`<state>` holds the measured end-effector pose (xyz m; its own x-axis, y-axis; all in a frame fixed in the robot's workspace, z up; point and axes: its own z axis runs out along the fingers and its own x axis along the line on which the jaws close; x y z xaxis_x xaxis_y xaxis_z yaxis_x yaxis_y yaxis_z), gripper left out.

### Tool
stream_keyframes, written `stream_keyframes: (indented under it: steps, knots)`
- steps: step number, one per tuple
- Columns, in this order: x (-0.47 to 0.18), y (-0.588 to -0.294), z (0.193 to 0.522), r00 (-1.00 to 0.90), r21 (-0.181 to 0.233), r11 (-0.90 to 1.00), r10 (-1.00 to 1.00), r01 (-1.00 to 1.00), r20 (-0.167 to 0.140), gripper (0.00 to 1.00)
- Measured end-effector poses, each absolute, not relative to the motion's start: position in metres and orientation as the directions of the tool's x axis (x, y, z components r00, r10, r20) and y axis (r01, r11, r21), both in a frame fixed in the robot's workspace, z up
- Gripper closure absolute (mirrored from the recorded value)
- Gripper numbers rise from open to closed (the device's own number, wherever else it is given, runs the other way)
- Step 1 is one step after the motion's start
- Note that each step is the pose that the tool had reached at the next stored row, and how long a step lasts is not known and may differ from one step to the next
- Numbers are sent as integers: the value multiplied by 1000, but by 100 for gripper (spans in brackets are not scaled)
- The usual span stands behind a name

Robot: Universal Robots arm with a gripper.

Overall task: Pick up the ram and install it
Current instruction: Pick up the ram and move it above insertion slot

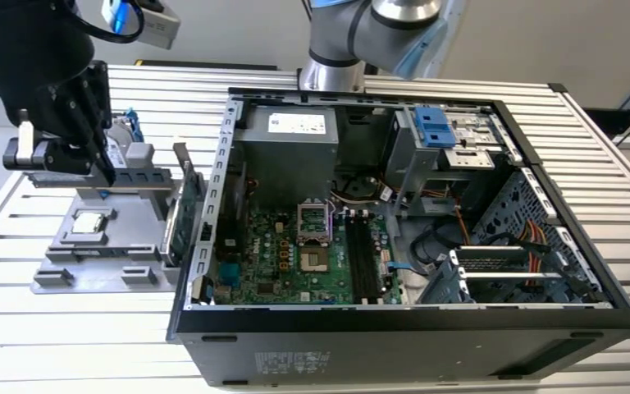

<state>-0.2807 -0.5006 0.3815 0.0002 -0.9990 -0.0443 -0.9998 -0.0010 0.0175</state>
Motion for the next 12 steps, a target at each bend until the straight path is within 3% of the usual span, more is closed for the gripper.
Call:
stream_keyframes:
  steps: [12]
  knots:
    - [-265, -501, 382, 0, 18, -1, -999, -1000, -44, 100]
